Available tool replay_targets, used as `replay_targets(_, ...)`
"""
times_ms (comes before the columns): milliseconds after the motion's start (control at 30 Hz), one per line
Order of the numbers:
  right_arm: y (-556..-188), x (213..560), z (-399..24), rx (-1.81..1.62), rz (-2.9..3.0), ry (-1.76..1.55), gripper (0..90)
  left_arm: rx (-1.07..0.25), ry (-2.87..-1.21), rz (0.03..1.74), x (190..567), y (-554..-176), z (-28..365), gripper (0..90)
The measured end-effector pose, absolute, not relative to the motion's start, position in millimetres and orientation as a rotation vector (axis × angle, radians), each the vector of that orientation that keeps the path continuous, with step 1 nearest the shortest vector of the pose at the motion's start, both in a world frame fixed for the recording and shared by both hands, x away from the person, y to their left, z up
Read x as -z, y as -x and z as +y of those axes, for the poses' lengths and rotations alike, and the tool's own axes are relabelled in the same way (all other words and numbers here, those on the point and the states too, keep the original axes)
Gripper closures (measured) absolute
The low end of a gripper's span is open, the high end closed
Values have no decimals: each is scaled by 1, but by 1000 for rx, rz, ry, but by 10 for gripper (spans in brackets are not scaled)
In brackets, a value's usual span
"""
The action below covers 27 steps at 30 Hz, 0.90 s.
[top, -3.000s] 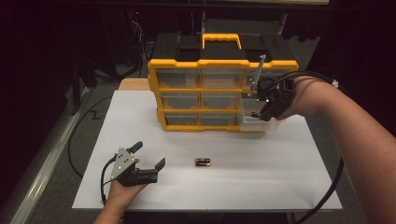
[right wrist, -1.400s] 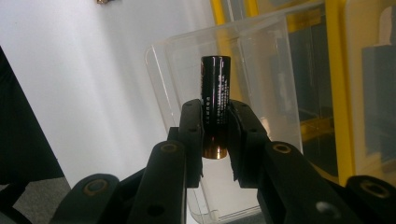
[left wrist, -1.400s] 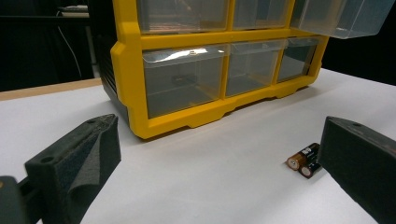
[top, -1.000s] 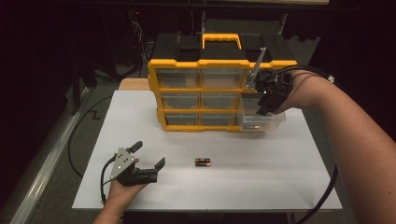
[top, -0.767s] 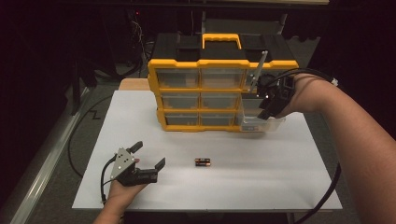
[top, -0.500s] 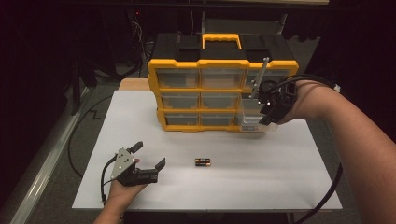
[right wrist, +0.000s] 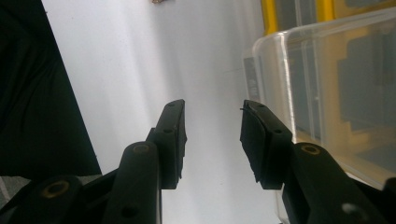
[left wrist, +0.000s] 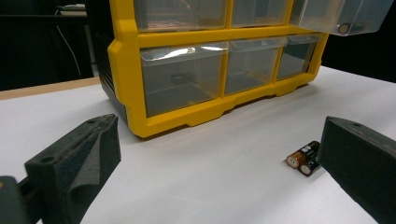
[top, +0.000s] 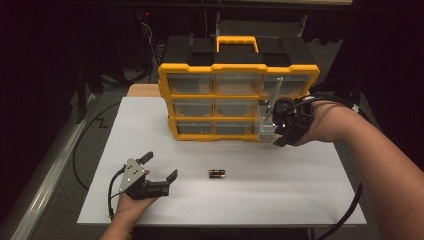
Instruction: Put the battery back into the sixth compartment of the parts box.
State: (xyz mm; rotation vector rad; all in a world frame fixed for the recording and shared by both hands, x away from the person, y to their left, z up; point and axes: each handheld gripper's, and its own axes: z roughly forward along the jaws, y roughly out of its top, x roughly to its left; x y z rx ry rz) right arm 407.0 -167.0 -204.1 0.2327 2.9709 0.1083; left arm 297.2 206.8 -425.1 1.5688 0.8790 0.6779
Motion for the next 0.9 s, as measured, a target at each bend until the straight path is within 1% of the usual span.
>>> replay_targets(233, -402, 218, -163, -122, 2974, -222, 625, -677, -1569, 876, 425, -297, 206, 5)
replay_targets(633, -395, 242, -160, -141, 2977, -241, 594, -675, -1570, 874, 425, -297, 206, 5)
replay_targets(767, -393, 249, -159, -127, 2980, -246, 570, -675, -1570, 873, 425, -297, 206, 5)
replay_targets(900, -392, 258, -159, -132, 2981, -252, 517, -674, -1569, 873, 425, -297, 206, 5)
